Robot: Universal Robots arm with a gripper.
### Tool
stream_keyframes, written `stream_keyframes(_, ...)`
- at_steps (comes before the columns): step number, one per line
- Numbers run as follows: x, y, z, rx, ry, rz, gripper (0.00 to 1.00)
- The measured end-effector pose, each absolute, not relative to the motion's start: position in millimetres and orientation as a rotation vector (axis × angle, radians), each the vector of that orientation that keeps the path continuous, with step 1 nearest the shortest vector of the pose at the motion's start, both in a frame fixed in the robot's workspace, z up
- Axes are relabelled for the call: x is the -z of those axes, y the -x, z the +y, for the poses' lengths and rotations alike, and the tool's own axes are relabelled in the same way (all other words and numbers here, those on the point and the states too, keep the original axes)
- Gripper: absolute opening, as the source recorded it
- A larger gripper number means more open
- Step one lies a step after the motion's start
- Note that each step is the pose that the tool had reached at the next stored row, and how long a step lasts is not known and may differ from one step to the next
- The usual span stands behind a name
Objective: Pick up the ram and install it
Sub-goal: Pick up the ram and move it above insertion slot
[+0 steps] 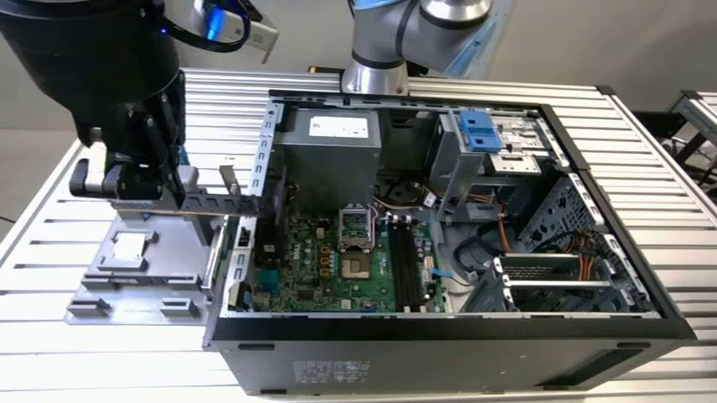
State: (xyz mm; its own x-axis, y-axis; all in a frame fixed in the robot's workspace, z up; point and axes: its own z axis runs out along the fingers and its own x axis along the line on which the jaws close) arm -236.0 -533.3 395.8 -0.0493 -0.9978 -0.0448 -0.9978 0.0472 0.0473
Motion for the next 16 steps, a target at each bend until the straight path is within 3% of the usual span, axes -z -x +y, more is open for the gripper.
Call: stream_keyframes(16,-395.8,190.8,-533.3,0.107,-2.163,-2.271,0.00)
